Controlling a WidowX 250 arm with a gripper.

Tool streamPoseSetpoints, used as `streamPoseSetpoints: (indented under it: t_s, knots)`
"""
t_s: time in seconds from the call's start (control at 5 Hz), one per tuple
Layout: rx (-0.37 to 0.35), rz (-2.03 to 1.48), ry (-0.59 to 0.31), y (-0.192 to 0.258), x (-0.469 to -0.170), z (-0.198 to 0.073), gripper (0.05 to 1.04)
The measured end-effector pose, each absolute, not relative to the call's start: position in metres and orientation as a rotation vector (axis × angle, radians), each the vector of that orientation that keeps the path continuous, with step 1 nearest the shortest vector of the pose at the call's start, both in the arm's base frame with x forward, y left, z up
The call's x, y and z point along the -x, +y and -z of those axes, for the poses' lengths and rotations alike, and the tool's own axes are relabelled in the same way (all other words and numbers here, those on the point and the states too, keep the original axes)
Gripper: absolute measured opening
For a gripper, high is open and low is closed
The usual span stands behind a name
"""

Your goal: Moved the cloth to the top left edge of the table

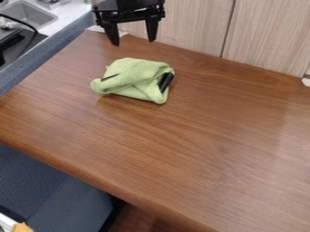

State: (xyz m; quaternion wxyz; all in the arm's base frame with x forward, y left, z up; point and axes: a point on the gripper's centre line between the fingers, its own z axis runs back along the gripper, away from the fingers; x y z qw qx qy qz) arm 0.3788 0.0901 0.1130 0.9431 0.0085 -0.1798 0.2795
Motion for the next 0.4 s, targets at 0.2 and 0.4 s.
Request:
streamPoseSetpoints:
  t_s: [0.2,0.4]
  knots:
    - [-0.016,-0.578,-0.332,0.089,-0.377,-0.100,1.000]
    - [0.000,-0.635,-0.269,0.083,-0.366,-0.084,0.999]
